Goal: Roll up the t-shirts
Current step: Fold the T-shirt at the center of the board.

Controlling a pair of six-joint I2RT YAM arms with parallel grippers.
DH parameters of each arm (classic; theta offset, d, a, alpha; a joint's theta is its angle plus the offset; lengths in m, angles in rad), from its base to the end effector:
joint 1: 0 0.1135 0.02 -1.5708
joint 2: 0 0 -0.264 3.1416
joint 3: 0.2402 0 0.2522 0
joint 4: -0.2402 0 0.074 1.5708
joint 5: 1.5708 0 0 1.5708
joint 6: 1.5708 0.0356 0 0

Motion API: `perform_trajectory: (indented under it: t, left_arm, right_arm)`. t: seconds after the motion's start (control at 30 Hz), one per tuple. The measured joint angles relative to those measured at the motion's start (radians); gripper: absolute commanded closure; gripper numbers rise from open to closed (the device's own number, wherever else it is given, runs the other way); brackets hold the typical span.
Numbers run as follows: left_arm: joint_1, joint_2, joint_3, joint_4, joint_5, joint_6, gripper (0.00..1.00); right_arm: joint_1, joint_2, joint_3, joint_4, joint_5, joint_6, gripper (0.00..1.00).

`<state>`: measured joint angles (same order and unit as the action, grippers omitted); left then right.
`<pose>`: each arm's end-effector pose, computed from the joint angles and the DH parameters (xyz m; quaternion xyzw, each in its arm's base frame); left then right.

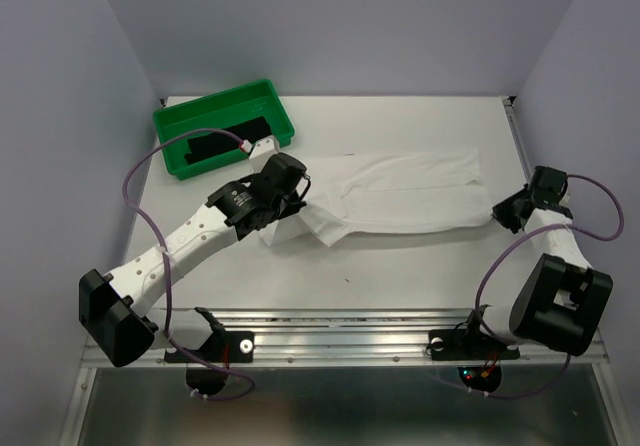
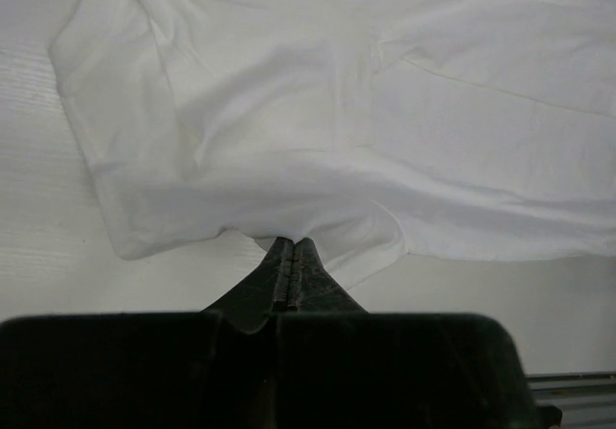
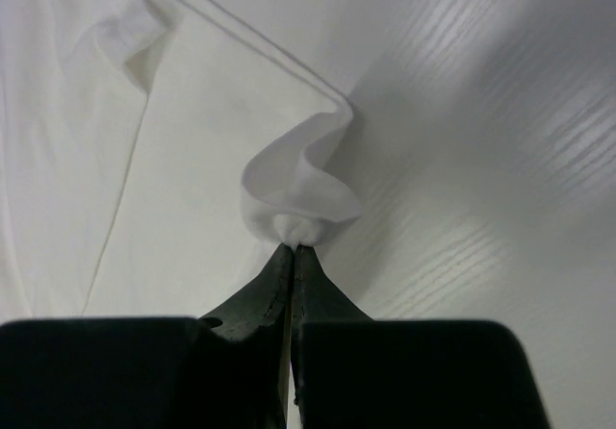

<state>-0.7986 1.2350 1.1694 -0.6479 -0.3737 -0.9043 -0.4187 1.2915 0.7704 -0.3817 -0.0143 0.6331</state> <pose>0.1924 -0.1789 0.3364 -0.1243 0.8884 -0.1959 0.3962 0.2354 -0.1042 0.2113 0.4722 0.8182 0.0418 0.3252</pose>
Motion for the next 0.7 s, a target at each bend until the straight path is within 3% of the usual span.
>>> perform_trajectory:
  t: [0.27, 0.7]
  left_arm:
    - [0.122, 0.103, 0.023, 0.084, 0.054, 0.104, 1.00]
    - [0.225, 0.257, 0.060, 0.161, 0.112, 0.177, 1.00]
  right_arm:
    - [0.000, 0.098, 0.074, 0.026, -0.046, 0.016, 0.99]
    - [0.001, 0.269, 0.184, 0.064, -0.103, 0.056, 0.99]
